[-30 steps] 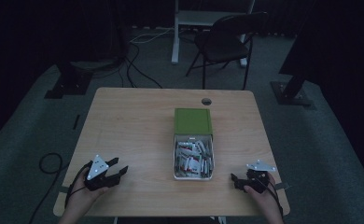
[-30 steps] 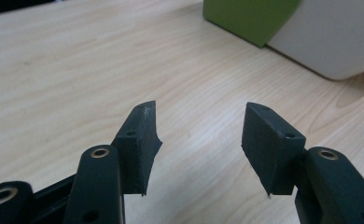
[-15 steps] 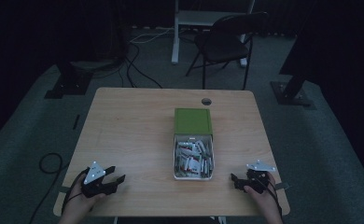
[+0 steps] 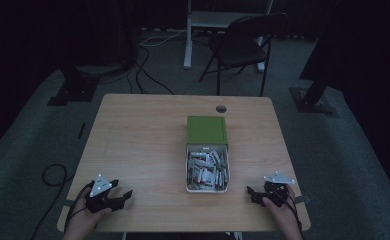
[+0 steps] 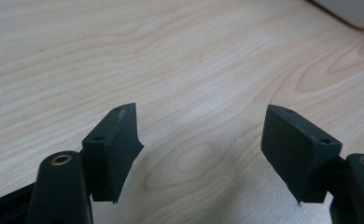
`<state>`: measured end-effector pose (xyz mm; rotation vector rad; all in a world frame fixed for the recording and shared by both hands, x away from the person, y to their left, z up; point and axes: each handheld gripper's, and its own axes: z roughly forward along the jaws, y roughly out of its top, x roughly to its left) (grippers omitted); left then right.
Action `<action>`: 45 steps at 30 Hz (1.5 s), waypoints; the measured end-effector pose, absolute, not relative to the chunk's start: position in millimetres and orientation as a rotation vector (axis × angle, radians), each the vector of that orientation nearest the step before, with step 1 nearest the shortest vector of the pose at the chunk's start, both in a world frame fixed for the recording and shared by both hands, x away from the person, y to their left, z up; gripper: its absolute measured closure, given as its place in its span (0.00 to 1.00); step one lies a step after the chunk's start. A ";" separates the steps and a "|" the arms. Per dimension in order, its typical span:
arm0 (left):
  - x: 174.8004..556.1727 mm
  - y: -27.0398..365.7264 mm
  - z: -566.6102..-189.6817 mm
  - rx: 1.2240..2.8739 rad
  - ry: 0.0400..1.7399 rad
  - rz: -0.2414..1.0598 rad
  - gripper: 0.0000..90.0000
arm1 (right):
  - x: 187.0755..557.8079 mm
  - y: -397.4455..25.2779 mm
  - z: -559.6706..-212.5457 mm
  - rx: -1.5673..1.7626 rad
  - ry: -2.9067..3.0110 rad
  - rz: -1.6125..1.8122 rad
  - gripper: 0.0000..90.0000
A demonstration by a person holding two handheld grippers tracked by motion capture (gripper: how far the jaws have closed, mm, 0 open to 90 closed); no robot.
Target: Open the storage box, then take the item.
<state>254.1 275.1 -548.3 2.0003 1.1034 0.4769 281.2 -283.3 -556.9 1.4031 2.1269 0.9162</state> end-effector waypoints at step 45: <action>267.2 260.0 -551.7 2.086 1.231 0.528 0.15 | 279.4 -279.1 -550.5 1.482 2.035 0.964 0.12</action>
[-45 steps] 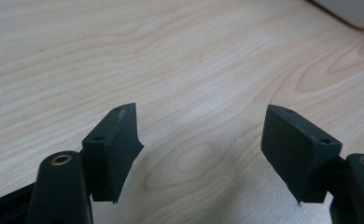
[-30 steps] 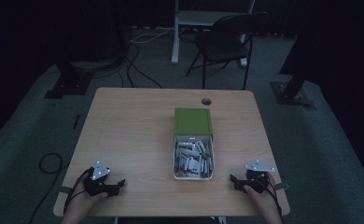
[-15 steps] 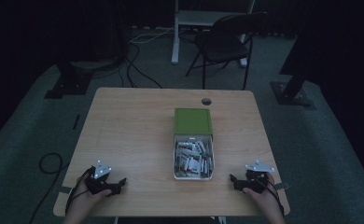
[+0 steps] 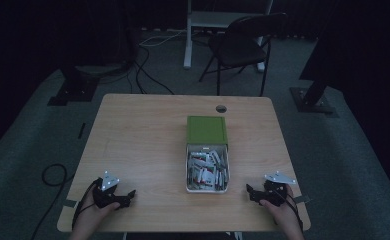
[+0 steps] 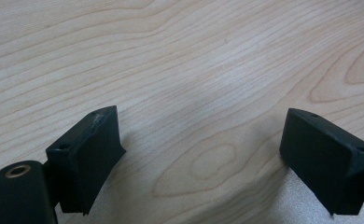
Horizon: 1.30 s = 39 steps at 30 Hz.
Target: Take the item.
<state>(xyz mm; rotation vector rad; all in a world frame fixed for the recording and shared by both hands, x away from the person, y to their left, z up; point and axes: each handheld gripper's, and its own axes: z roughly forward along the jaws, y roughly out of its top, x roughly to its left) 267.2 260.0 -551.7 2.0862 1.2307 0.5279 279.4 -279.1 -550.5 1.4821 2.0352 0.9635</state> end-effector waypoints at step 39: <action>267.4 258.0 -551.7 2.080 1.246 0.532 0.14 | 278.3 -237.9 -448.7 1.271 1.994 1.170 0.15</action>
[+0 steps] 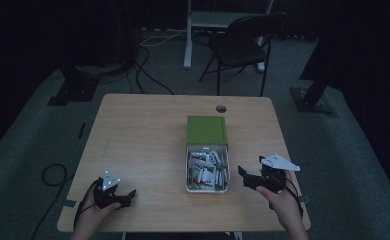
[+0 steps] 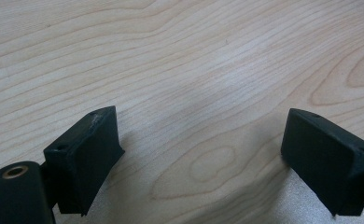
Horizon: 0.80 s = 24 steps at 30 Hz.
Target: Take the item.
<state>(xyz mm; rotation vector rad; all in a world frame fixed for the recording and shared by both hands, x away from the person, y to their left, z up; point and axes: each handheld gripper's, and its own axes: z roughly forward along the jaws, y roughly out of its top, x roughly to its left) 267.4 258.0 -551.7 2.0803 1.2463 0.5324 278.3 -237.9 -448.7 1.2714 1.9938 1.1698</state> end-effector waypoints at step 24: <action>267.4 257.5 -551.7 2.078 1.250 0.533 0.14 | 272.7 -181.3 -428.4 1.110 2.042 1.340 0.35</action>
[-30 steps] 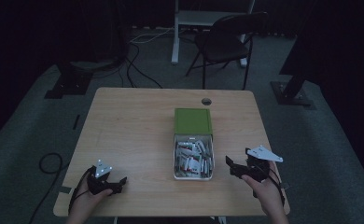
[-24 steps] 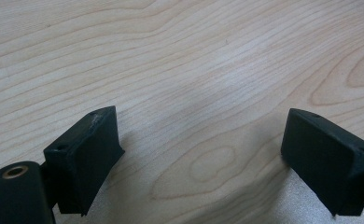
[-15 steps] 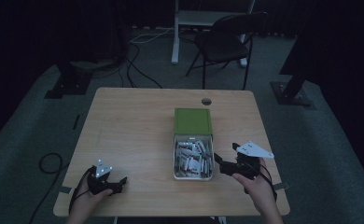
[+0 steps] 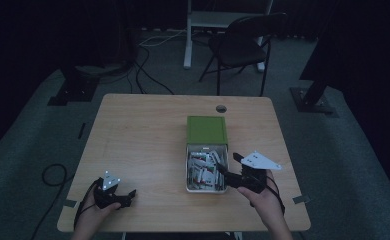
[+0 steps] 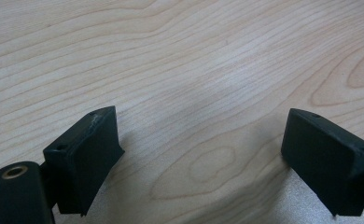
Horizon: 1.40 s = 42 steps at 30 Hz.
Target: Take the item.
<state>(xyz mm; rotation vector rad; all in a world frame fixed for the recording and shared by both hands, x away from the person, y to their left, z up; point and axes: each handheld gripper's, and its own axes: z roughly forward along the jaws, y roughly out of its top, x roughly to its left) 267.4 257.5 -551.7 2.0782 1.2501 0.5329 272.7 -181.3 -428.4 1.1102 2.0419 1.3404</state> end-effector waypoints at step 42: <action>267.4 257.5 -551.7 2.078 1.250 0.533 0.14 | 279.8 -109.0 -481.9 1.156 2.221 1.199 0.61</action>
